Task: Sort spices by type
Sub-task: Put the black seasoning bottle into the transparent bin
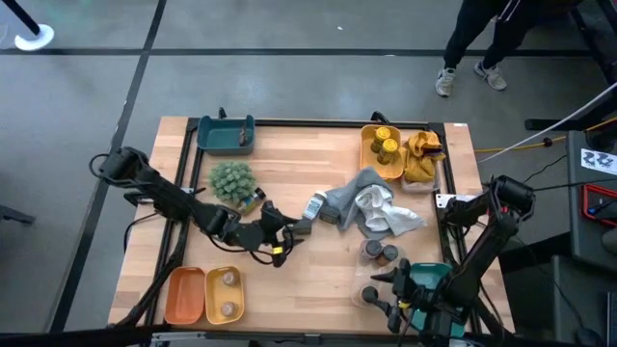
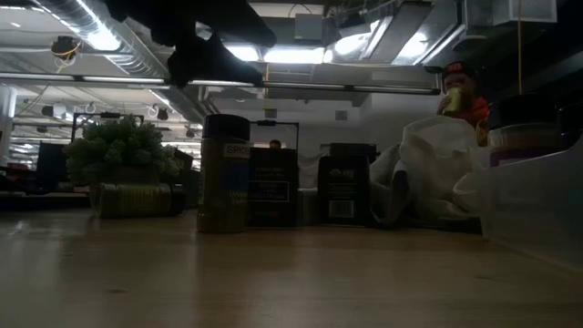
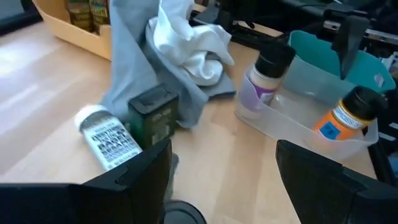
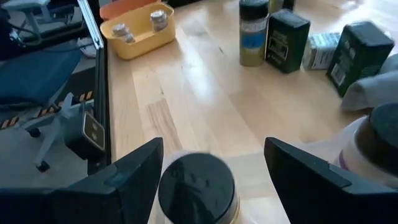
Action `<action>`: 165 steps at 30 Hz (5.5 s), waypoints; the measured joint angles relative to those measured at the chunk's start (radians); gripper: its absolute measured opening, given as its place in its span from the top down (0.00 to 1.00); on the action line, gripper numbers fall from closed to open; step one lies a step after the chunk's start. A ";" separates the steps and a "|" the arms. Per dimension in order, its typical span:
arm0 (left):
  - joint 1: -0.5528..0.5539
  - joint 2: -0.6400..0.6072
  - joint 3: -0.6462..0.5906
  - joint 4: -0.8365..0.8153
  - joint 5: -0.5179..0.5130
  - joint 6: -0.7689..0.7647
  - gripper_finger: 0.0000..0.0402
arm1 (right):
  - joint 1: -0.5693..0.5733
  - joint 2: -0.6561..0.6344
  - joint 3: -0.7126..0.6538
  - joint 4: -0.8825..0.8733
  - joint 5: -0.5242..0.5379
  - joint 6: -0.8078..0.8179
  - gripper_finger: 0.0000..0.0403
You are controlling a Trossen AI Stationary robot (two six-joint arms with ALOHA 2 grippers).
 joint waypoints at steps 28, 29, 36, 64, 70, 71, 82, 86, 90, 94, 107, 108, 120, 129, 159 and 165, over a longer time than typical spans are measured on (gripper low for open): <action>-0.079 -0.127 -0.040 -0.497 0.097 -0.191 0.32 | -0.191 -0.053 0.000 -0.027 -0.019 -0.310 0.30; -0.079 -0.118 -0.054 -0.475 0.095 -0.196 0.32 | -0.203 -0.053 0.000 -0.022 -0.029 -0.328 0.30; -0.079 -0.044 -0.121 -0.321 0.072 -0.192 0.32 | -0.269 -0.053 0.000 0.039 -0.066 -0.463 0.30; -0.011 0.273 -0.150 0.128 -0.052 -0.037 0.32 | -0.493 -0.052 0.001 0.380 -0.403 -0.928 0.30; 0.008 0.277 -0.150 0.139 -0.052 -0.019 0.34 | -0.512 -0.052 0.001 0.381 -0.411 -0.942 0.30; 0.008 0.277 -0.150 0.139 -0.052 -0.013 0.36 | -0.513 -0.052 0.001 0.381 -0.411 -0.942 0.30; 0.007 0.276 -0.150 0.182 -0.034 -0.001 0.66 | -0.532 -0.052 0.001 0.381 -0.402 -0.916 0.30; 0.005 0.250 -0.148 0.242 0.027 0.055 0.66 | -0.538 -0.051 0.001 0.422 -0.402 -0.877 0.30; -0.009 0.204 -0.148 0.299 0.056 0.130 0.64 | -0.538 -0.051 0.001 0.505 -0.396 -0.885 0.30; -0.031 0.161 -0.147 0.352 0.057 0.190 0.65 | -0.539 -0.051 0.001 0.565 -0.394 -0.912 0.30; -0.061 0.155 -0.146 0.511 0.088 0.290 0.63 | -0.604 0.035 0.001 0.843 -0.489 -0.980 0.30; -0.063 0.155 -0.146 0.507 0.092 0.292 0.63 | -0.605 0.044 0.001 0.865 -0.488 -0.993 0.30; -0.066 0.155 -0.146 0.511 0.107 0.303 0.63 | -0.609 0.150 0.001 1.035 -0.460 -1.017 0.30; -0.066 0.155 -0.146 0.527 0.106 0.291 0.63 | -0.610 0.221 0.048 1.089 -0.372 -1.071 0.30; -0.064 0.156 -0.146 0.499 0.118 0.233 0.38 | -0.615 0.158 0.066 1.025 -0.461 -1.098 0.50; -0.064 0.156 -0.146 0.501 0.114 0.193 0.32 | -0.569 0.092 0.066 0.921 -0.377 -1.102 0.50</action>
